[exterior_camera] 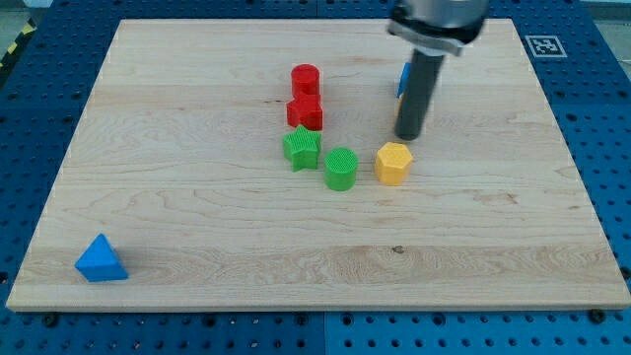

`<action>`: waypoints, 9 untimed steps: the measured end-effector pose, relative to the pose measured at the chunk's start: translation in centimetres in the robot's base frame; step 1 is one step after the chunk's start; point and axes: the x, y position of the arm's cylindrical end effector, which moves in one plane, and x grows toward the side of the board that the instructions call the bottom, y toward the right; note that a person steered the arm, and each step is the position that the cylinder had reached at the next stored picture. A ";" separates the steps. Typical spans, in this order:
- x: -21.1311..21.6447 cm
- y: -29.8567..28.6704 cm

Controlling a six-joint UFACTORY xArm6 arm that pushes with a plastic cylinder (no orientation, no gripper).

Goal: Move the yellow hexagon close to the blue triangle

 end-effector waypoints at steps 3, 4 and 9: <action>2.3 -0.9; 4.2 -0.9; 9.9 6.2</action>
